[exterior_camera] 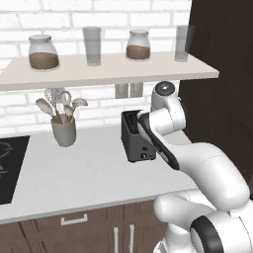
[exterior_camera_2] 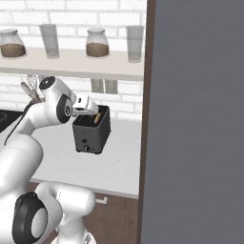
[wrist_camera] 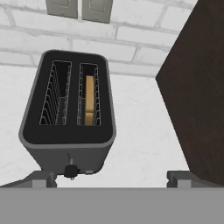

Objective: Start the toaster. Once the lever pops up, take the bread to the plate on the dining counter.

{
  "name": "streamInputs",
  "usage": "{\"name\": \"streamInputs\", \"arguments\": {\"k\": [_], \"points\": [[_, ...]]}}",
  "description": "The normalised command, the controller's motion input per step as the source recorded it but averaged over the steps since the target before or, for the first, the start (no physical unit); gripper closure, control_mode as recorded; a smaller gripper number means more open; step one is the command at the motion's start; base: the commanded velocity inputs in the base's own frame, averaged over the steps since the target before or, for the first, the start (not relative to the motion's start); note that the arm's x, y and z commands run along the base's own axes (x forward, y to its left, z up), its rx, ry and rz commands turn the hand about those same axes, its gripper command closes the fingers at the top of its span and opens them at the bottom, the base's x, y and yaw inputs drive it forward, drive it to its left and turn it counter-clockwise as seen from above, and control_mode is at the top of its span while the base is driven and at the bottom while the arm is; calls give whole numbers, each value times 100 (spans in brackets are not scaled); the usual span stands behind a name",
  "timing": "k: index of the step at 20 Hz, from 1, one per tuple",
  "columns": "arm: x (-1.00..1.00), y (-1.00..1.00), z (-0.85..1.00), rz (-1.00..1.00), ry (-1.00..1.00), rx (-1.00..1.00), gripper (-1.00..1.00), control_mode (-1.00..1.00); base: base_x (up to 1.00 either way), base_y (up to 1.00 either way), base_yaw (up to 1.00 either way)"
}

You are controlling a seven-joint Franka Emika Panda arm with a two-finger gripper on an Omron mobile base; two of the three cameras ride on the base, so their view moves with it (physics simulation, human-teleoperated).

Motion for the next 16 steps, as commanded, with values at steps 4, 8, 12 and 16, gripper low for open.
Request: {"name": "streamInputs", "arguments": {"k": [4, 8, 12, 16], "points": [[0, 0, 0, 0, 0, 0, -100, -100, 0, 0, 0], [0, 0, 0, 0, 0, 0, -100, -100, 0, 0, 0], [0, 0, 0, 0, 0, 0, -100, -100, 0, 0, 0], [0, 0, 0, 0, 0, 0, -100, -100, 0, 0, 0]]}}
